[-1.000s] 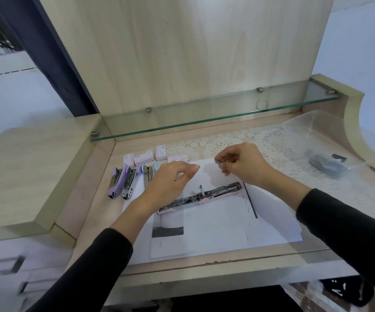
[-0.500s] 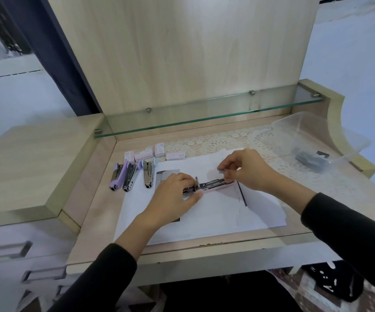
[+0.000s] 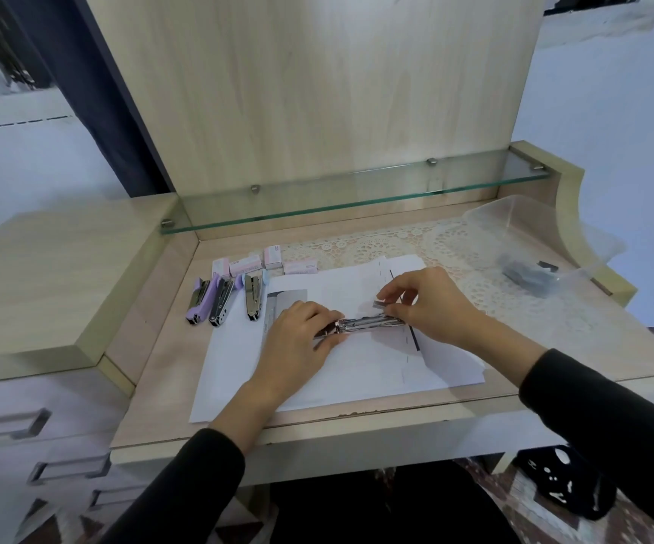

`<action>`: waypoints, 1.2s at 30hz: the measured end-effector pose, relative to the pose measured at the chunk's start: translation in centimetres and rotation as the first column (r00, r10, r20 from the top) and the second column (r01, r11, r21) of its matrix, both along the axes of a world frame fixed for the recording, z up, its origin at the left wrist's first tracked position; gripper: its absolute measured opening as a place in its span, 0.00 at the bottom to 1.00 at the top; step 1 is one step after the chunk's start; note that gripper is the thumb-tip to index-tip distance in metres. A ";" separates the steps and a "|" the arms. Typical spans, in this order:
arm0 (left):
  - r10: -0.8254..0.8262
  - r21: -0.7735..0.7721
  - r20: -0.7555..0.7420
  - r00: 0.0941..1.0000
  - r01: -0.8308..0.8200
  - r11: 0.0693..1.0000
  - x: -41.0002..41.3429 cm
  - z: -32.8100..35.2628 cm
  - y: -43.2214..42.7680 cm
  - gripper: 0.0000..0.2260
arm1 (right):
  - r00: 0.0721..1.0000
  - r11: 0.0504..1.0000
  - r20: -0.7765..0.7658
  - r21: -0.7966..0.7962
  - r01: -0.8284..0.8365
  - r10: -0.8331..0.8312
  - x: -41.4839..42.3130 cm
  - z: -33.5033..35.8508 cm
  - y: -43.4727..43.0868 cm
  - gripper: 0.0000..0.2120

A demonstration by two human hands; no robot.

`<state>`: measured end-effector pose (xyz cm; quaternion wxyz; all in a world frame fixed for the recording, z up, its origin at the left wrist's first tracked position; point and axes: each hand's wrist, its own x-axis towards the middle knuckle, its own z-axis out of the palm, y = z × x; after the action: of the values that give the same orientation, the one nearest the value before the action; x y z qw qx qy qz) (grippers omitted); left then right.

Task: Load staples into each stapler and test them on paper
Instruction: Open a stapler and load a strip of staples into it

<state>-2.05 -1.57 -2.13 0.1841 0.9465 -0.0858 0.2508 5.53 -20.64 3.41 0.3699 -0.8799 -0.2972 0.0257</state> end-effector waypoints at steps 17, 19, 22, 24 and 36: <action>0.054 -0.027 -0.030 0.998 -0.055 0.998 0.2 -0.4 0.0 0.13 | 0.986 0.996 0.156 -0.076 -0.040 0.052 -0.5 -1.1 -0.7 0.07; 0.053 -0.023 -0.023 0.998 -0.053 0.998 0.3 -0.5 0.0 0.13 | 0.989 0.988 0.112 -0.134 -0.082 0.097 -0.2 -0.9 -1.3 0.06; 0.048 -0.025 -0.021 0.999 -0.048 0.999 0.3 -0.5 0.1 0.13 | 0.983 0.962 0.072 -0.228 -0.149 0.170 -0.2 -0.8 -1.7 0.07; 0.045 -0.022 -0.017 0.999 -0.045 0.999 0.3 -0.5 0.1 0.13 | 0.978 0.950 0.066 -0.258 -0.174 0.197 -0.2 -1.0 -1.6 0.08; 0.046 -0.028 0.006 0.999 -0.046 0.999 0.4 -0.6 0.1 0.14 | 0.971 0.978 0.171 -0.154 -0.144 0.170 -0.8 -1.4 -1.6 0.06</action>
<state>-1.68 -1.46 -2.74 0.1912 0.9447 -0.0611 0.2594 4.77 -22.26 1.97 0.2748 -0.8761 -0.3961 -0.0055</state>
